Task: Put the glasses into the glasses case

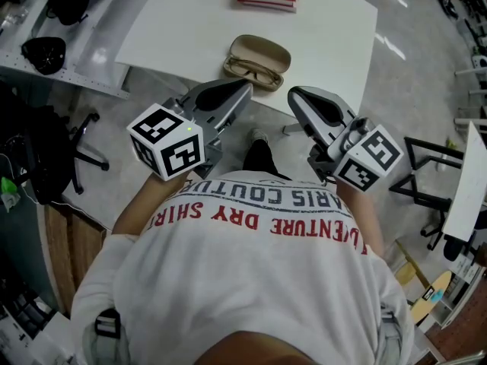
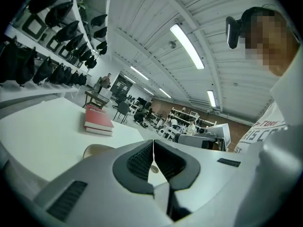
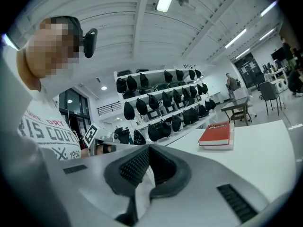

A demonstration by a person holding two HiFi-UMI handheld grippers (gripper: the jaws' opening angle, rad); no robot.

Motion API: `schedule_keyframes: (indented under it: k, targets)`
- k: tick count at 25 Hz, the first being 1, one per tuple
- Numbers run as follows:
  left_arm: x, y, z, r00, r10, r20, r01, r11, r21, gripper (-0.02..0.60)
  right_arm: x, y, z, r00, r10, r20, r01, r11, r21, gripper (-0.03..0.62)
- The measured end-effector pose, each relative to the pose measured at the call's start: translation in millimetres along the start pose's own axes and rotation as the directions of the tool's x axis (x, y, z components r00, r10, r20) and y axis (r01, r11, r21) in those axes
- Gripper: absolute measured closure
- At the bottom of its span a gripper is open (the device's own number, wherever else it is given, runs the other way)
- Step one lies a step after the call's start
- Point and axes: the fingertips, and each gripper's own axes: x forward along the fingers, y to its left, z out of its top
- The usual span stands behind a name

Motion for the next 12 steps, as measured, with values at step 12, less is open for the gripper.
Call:
schedule_keyframes:
  k: [12]
  targets:
    - [2.0,-6.1,2.6,1.0,-0.001,-0.007,0.001,1.0,0.02,0.552,-1.1,-1.3,4.7,1.0,0.005,0.001,-0.005,1.0,-0.021,0.571]
